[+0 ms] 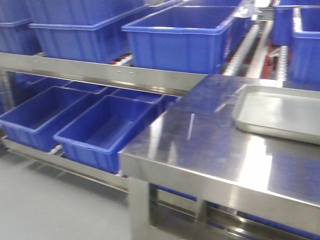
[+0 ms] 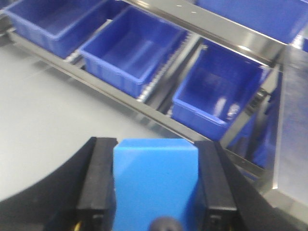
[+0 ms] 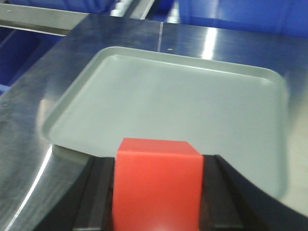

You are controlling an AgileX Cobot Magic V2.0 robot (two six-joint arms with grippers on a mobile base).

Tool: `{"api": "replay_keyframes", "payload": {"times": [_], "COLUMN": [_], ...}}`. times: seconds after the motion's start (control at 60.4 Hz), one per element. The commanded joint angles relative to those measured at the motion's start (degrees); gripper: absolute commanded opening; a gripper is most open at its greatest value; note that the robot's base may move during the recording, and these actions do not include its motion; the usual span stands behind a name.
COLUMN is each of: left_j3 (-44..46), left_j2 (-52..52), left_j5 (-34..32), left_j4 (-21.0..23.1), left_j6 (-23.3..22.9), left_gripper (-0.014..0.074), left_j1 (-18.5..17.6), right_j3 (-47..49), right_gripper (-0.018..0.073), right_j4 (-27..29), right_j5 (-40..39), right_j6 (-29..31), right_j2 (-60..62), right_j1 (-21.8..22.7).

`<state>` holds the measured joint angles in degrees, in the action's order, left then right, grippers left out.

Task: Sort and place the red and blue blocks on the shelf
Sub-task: 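Drive the base away from the table along the bin racks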

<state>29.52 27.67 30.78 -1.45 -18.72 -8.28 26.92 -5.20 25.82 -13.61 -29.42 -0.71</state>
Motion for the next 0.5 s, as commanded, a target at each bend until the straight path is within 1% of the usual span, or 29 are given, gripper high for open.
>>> {"api": "replay_keyframes", "payload": {"times": [0.0, 0.481], "left_j3": [1.6, 1.6], "left_j2": [0.3, 0.3], "left_j5": [-4.5, -4.5], "left_j4": [-0.2, -0.2], "left_j6": [-0.3, -0.3], "left_gripper": [0.0127, 0.0127], "left_j1": [0.1, 0.1], "right_j3": [1.6, 1.6], "right_gripper": [0.0059, 0.0059], "right_j4": [-0.3, -0.3], "right_j5": [-4.8, -4.8], "right_j6": [0.2, 0.2], "right_j2": [-0.1, -0.1], "right_j1": [0.5, 0.5]}}
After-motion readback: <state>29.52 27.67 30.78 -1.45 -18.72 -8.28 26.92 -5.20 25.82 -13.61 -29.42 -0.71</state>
